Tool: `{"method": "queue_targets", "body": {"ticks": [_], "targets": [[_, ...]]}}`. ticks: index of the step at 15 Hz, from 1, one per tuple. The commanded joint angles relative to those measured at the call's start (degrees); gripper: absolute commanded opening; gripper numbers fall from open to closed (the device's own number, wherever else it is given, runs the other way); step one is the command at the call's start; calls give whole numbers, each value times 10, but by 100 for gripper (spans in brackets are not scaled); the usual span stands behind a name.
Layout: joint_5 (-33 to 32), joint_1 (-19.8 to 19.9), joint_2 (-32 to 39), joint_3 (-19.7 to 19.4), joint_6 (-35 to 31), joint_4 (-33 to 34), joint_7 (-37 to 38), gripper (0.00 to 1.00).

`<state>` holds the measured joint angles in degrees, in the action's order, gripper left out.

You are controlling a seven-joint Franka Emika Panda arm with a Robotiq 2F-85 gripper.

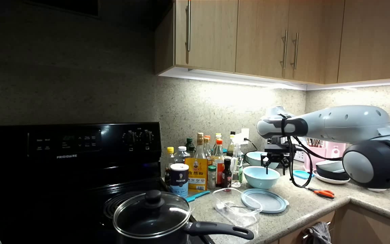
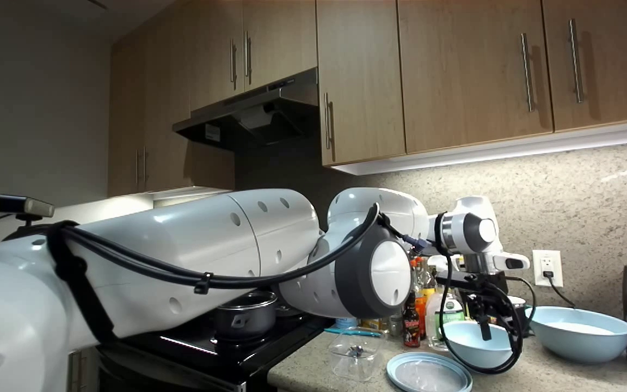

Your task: Move the glass bowl to the right and the clear bowl to the left

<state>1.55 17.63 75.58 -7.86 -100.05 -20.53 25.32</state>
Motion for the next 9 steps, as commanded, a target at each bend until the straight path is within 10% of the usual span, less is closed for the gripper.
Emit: {"method": "queue_targets", "body": {"ticks": [1,9], "targets": [[11,15,-10,25,-6,-11,-32,53],[26,38,-14,56,1,-10,-60,5]]}}
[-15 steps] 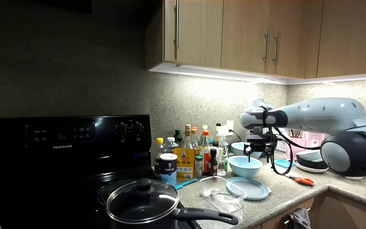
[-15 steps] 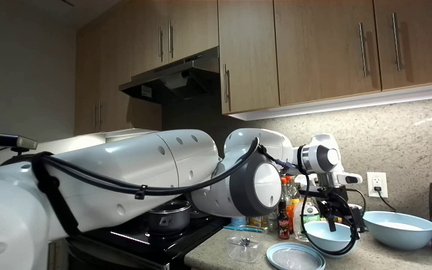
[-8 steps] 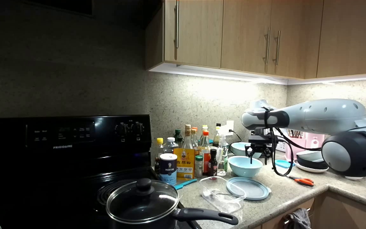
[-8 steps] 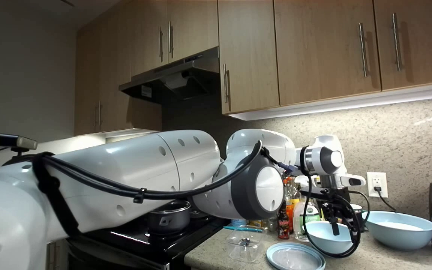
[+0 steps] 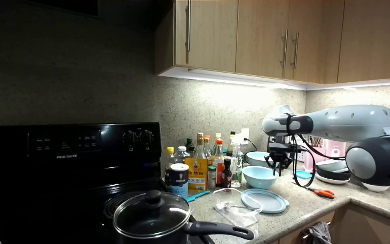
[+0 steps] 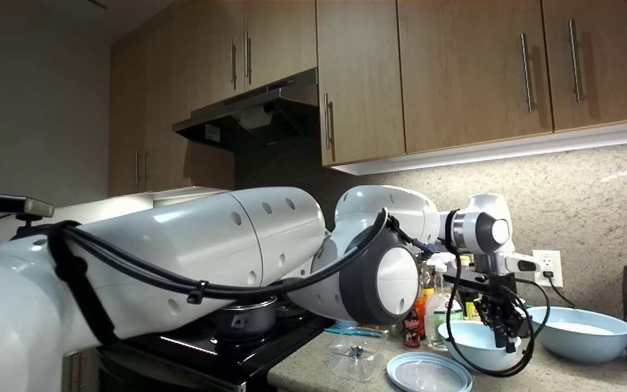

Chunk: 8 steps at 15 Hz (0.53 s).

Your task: Move the glass bowl to the right and the clear bowl to the left

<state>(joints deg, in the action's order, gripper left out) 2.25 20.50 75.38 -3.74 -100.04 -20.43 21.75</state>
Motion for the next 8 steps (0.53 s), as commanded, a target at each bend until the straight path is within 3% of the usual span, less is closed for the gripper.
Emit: {"method": "queue_targets", "body": {"ticks": [1,2,3,5,6,7,8], "targets": [[18,11,-12,14,3,-12,-20,4],[16,11,-12,14,5,-13,-22,2],[7,7,-10,5,0,-11,-13,33],[2,3,-10,2,1,-12,-18,38],[4,4,-7,2,-4,-11,-3,19],[4,3,-7,2,-4,-11,-3,25],[4,2,-7,2,-4,-11,-3,57]]}}
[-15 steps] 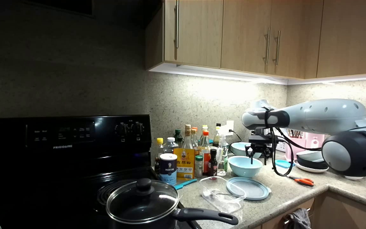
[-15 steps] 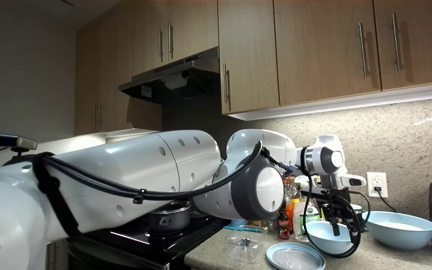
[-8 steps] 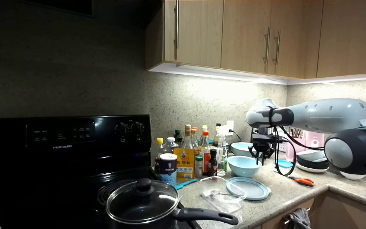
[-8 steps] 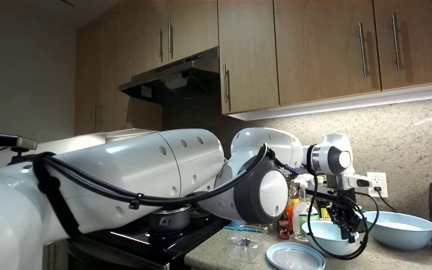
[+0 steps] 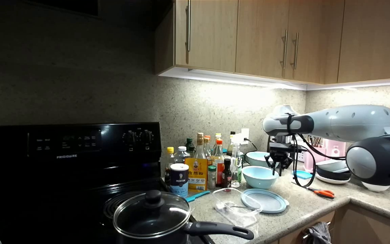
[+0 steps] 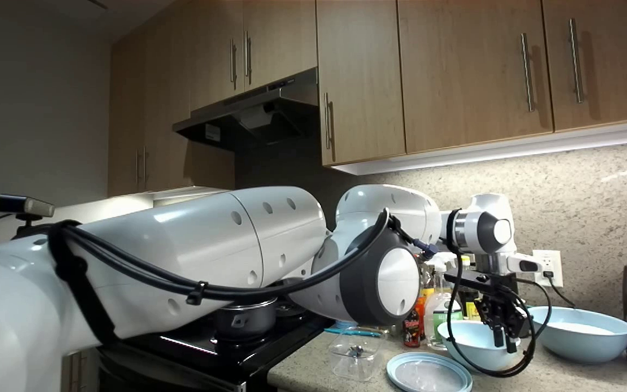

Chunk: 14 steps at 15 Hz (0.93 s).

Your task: Move the glass bowl to the right and the clear bowl to the left

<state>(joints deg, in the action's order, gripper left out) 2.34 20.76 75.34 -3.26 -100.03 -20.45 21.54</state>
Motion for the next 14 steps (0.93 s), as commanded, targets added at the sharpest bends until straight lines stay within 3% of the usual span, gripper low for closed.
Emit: {"method": "queue_targets", "body": {"ticks": [1,6,8,9,11,14], "targets": [[4,-1,-5,-2,-5,-11,-1,62],[0,-3,2,-7,-2,-16,3,94],[0,-3,6,-8,0,-17,4,100],[0,-2,8,-8,-1,-16,5,65],[1,-1,9,-10,1,-16,9,67],[3,1,7,-10,3,-15,13,47]]}}
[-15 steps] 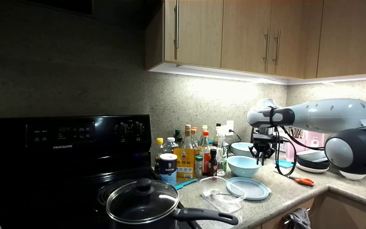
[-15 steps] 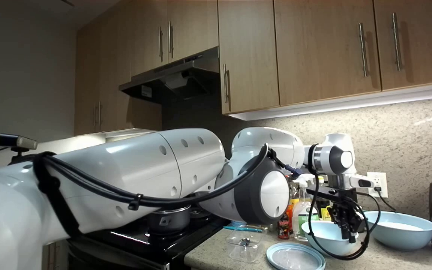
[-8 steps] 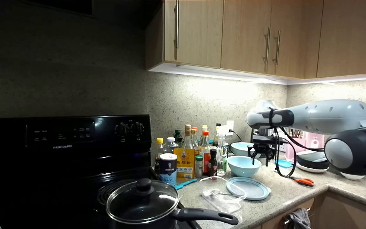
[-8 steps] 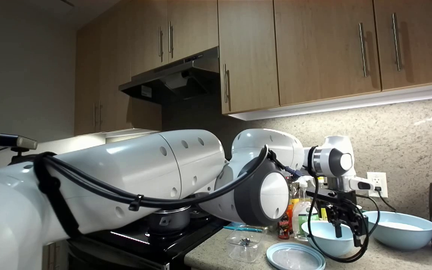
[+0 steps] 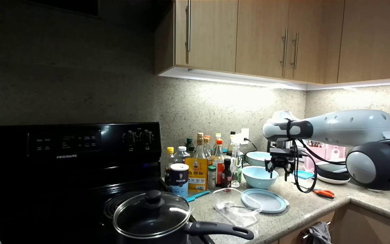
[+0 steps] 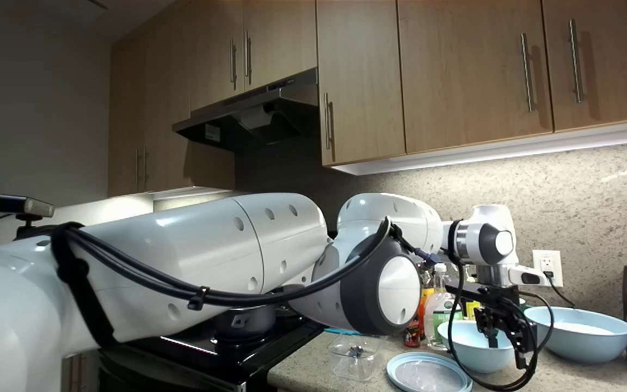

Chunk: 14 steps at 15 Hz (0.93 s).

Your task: Move the glass bowl to the right and the clear bowl to the left

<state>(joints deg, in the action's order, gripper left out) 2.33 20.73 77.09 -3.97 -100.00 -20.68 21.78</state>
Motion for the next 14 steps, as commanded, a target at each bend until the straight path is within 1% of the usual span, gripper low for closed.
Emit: {"method": "queue_targets", "body": {"ticks": [1,3,6,8,10,14], "targets": [[4,3,-11,-3,3,-12,13,41],[2,4,-14,-7,6,-12,29,28],[-5,5,-23,-25,22,-16,87,7],[-7,8,-28,-36,43,-21,122,3],[-3,14,-34,-37,65,-24,147,5],[6,36,-44,-31,104,-24,200,5]]}}
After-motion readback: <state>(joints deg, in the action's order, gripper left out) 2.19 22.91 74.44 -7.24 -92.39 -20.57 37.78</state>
